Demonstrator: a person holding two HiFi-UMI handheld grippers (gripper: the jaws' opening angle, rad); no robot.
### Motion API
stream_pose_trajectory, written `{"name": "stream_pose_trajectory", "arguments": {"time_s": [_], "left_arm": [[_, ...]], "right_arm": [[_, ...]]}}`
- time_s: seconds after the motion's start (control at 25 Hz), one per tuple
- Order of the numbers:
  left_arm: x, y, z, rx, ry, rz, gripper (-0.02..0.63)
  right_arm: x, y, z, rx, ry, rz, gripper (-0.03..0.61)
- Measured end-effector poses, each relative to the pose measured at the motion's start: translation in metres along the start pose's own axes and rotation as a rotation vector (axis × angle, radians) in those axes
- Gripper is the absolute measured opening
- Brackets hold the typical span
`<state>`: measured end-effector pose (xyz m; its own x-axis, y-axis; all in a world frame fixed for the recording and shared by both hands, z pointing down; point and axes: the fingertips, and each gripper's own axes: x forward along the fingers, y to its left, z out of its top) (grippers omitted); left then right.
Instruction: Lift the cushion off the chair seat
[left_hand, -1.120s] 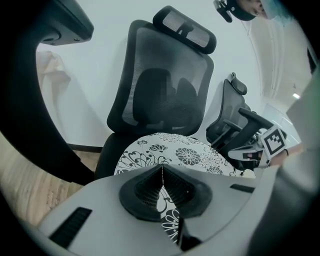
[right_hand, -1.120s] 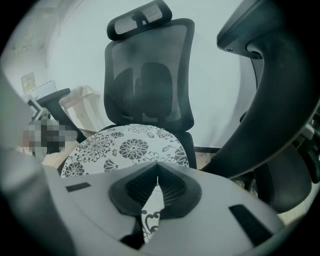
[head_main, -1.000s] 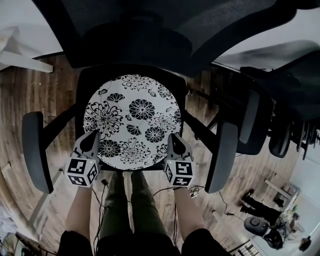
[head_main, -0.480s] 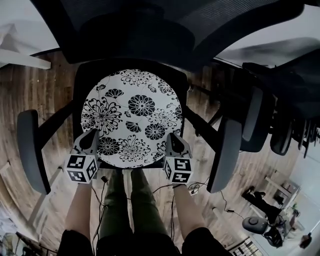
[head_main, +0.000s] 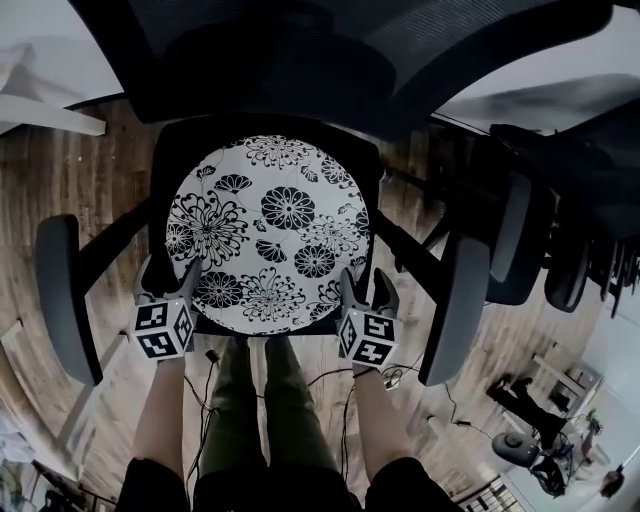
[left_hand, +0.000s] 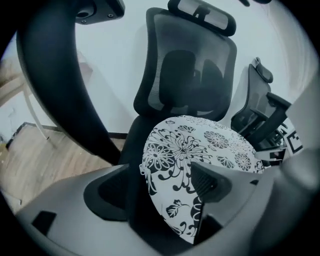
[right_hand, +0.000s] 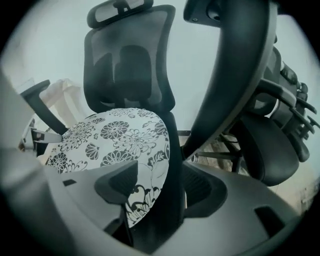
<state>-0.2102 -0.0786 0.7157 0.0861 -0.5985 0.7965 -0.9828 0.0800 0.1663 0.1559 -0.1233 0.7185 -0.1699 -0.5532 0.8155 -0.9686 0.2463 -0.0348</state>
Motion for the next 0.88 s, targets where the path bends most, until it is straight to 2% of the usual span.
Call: {"name": "stream_pose_trajectory", "arguments": {"time_s": [0.12,0.28,0.48,0.52,0.56,0.6,0.68,0.88], "left_arm": [[0.004,0.008,-0.01,-0.023,0.04,0.012,0.376],[0.013,0.002,-0.018,-0.062,0.074,-0.037,0.376],[0.019,-0.012,-0.02,-0.028,0.131,-0.081,0.371],[0.019,-0.015,-0.021,-0.018,0.145,-0.09,0.343],[0.019,-0.018,-0.02,-0.009,0.151,-0.095,0.239],[0.017,-0.019,-0.019,-0.005,0.147,-0.101,0.089],[0.013,-0.021,-0.013,-0.011,0.122,-0.121,0.049],[0.003,-0.023,-0.005,0.011,0.063,-0.129,0.043]], "right_arm": [[0.004,0.004,-0.009,0.013,0.031,0.026,0.264],[0.01,0.011,-0.017,0.024,0.063,0.056,0.264],[0.015,0.022,-0.02,-0.016,0.099,0.089,0.259],[0.014,0.026,-0.019,-0.043,0.106,0.101,0.226],[0.013,0.03,-0.018,-0.075,0.11,0.114,0.105],[0.011,0.033,-0.017,-0.106,0.111,0.125,0.06],[0.008,0.038,-0.014,-0.134,0.099,0.132,0.039],[0.0,0.037,-0.004,-0.097,0.049,0.127,0.032]]}}
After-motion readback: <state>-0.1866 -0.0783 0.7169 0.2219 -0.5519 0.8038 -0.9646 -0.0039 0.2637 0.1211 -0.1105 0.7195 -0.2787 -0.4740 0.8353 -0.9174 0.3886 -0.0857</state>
